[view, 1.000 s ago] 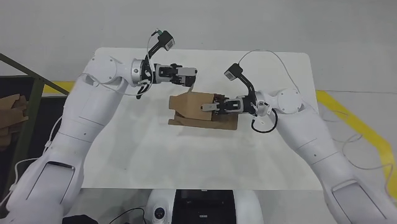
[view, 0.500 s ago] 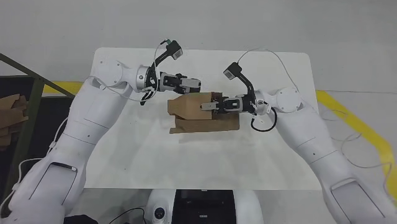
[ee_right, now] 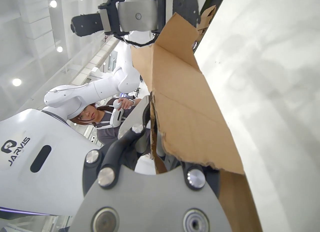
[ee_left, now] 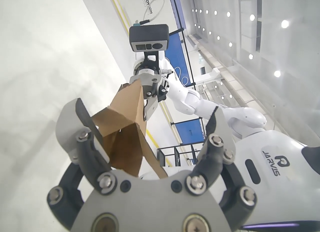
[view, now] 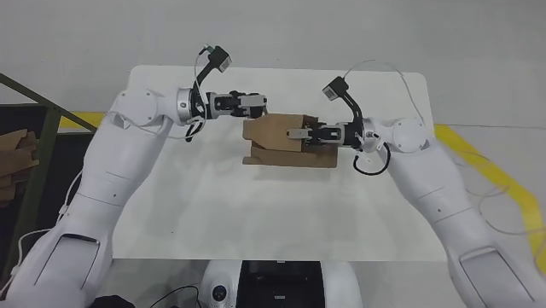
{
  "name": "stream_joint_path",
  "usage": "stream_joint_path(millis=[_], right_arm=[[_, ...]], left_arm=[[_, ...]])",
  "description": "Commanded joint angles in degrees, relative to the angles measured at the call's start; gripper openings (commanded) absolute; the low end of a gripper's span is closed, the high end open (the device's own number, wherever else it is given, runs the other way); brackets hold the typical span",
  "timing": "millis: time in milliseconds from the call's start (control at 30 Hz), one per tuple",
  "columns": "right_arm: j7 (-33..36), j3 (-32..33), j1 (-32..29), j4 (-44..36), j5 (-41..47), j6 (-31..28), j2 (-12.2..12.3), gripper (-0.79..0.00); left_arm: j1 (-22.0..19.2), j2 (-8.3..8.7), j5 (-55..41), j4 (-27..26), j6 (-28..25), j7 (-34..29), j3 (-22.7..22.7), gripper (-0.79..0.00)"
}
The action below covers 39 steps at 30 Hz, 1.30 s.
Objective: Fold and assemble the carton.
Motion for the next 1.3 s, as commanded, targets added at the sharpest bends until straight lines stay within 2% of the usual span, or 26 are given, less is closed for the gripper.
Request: stream_joint_path(millis=[0, 167, 400, 1267], right_arm=[[-0.4, 0.5, -0.2, -0.2, -0.4, 0.2, 0.2, -0.785], [-1.5, 1.2, -0.6, -0.7, -1.1, 0.9, 0.3, -0.785], [-3.8, 2.0, -0.9, -0.7, -1.6, 0.9, 0.3, -0.785], [-11.8, 4.0, -0.9, -1.7, -5.5, -0.8, 0.1, -0.785]], left_arm=[[1.1, 0.21, -0.4, -0.9, 0.1, 0.5, -0.9, 0.000], [3.0, 0.56, -0.8, -3.0, 0.6, 0.5, -2.0, 0.000], [3.9, 0.48, -0.9, -4.9, 1.5, -1.0, -0.6, 0.000], [3.3, -0.18, -2.6, -4.6, 2.6, -4.1, 3.1, 0.000]])
